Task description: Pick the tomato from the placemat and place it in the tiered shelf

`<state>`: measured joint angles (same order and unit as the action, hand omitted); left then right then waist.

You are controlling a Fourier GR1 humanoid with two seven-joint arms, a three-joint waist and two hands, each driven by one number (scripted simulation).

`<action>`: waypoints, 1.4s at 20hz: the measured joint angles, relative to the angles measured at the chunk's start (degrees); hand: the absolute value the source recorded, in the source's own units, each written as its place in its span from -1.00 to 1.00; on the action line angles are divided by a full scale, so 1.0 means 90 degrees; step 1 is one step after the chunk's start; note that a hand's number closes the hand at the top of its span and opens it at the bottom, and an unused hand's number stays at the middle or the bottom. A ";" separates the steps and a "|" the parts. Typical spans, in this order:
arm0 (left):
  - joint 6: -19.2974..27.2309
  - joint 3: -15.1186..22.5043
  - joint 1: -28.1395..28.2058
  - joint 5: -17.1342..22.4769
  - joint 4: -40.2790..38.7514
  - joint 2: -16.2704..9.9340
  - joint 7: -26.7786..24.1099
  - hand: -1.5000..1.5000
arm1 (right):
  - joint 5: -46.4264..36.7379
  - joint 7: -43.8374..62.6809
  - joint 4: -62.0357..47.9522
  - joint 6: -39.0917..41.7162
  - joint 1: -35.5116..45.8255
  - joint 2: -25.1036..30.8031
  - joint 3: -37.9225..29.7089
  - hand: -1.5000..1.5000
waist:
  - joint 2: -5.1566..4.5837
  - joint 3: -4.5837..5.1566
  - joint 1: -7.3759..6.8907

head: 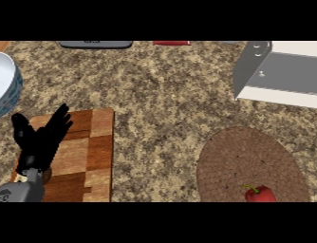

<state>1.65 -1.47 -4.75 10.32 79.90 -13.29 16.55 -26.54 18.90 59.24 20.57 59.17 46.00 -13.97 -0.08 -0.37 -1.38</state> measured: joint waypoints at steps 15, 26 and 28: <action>0.0001 -0.0010 0.0102 -0.0135 0.0143 0.0120 0.0041 0.00 | -0.0646 -0.1667 -0.2167 -0.0824 0.0854 -0.0077 0.0121 1.00 | 0.0000 0.0002 0.0001; -0.0069 -0.0066 0.0074 -0.0163 0.0083 0.0143 0.0047 0.00 | -0.0435 -0.1583 -0.2885 -0.1265 0.1260 -0.0085 -0.0423 -1.00 | 0.0005 -0.0005 0.0026; -0.0071 -0.0116 0.0044 -0.0140 0.0053 0.0119 0.0124 0.00 | -0.0248 -0.1491 -0.2980 -0.1366 0.1312 -0.0144 -0.0639 -1.00 | 0.0010 -0.0006 0.0036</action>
<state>1.00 -2.52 -4.36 9.06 80.37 -12.22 17.66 -28.77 5.48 32.42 8.27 70.98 44.70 -19.72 0.01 -0.43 -1.05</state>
